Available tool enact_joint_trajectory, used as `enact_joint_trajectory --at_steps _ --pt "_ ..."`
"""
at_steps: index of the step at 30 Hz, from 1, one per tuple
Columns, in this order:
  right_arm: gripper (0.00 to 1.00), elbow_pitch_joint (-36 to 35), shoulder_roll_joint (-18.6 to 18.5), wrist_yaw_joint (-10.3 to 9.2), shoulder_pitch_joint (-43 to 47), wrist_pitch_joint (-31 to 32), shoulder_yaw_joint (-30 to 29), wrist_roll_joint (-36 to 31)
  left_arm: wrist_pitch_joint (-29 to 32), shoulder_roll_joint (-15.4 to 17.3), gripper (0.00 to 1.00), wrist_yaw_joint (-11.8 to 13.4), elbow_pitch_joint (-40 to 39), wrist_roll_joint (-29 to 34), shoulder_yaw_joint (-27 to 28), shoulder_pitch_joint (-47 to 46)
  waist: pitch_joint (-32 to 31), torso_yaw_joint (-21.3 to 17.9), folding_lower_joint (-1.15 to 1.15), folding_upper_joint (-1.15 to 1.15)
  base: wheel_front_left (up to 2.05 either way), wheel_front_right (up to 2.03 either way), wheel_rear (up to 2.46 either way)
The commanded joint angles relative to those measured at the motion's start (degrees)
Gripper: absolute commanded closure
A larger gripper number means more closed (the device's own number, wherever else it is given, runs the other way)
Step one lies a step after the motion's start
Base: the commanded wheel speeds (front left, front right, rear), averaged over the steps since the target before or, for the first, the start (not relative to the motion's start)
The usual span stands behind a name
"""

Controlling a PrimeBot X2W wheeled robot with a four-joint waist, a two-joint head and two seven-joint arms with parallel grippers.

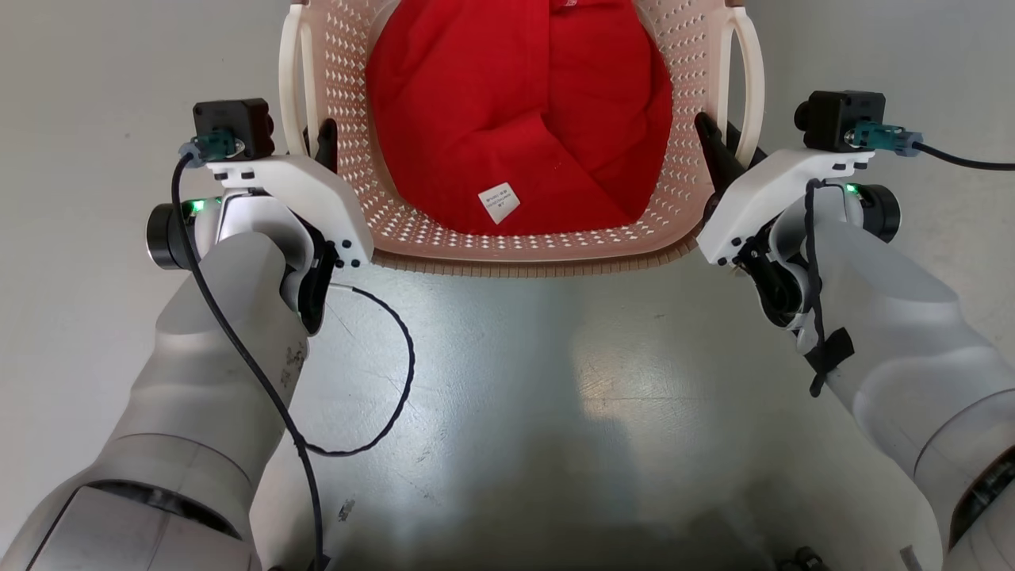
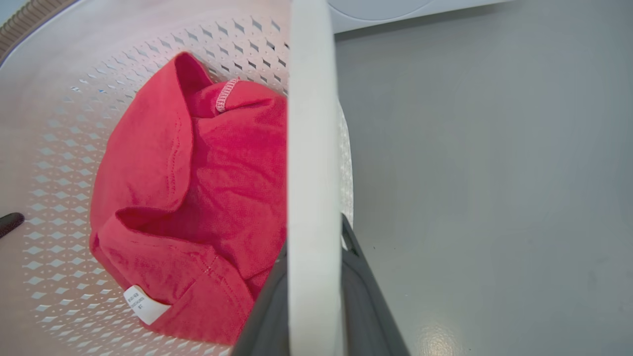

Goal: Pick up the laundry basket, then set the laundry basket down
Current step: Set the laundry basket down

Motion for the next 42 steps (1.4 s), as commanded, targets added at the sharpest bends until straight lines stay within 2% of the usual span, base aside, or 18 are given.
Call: enact_joint_trajectory --at_steps 1,16,30,31,32,33,42 --pt "1.00 -0.9 0.5 0.88 1.7 -1.1 0.6 0.4 -0.7 2.3 1.00 0.5 -0.8 0.8 0.8 -0.7 0.3 0.1 0.00 0.00 0.00 0.00 0.00" --pt "1.00 -1.1 0.6 0.88 0.0 -1.7 0.8 0.4 -0.8 3.2 1.00 1.4 -4.1 2.1 1.8 -1.1 2.6 0.0 0.00 0.00 0.00 0.00 0.00" --pt "1.00 -1.3 0.9 0.88 0.0 -1.8 -2.6 -2.5 -0.8 3.4 1.00 1.7 -4.9 3.2 2.9 -1.1 3.5 -0.2 0.00 0.00 0.00 0.00 0.00" --pt "0.74 -1.2 0.9 0.88 0.1 -1.8 -2.8 -2.6 -0.8 3.4 0.91 1.7 -5.0 3.3 3.0 -1.1 3.5 -0.2 0.00 0.00 0.00 0.00 0.00" --pt "0.51 -1.1 1.0 0.88 0.1 -1.8 -3.0 -2.7 -0.8 3.4 0.31 1.8 -5.0 3.4 3.1 -1.1 3.5 -0.2 0.00 0.00 0.00 0.00 0.00" --pt "0.00 -1.0 1.1 0.88 0.2 -1.8 -3.3 -2.8 -0.8 3.4 0.00 1.8 -5.1 3.5 3.2 -1.0 3.5 -0.2 0.00 0.00 0.00 0.00 0.00" --pt "0.00 -0.1 1.8 0.88 0.3 -1.8 -5.1 -4.0 -0.8 3.3 0.00 1.7 -5.0 4.2 4.0 -0.8 3.3 -0.4 0.00 0.00 0.00 0.00 0.00"
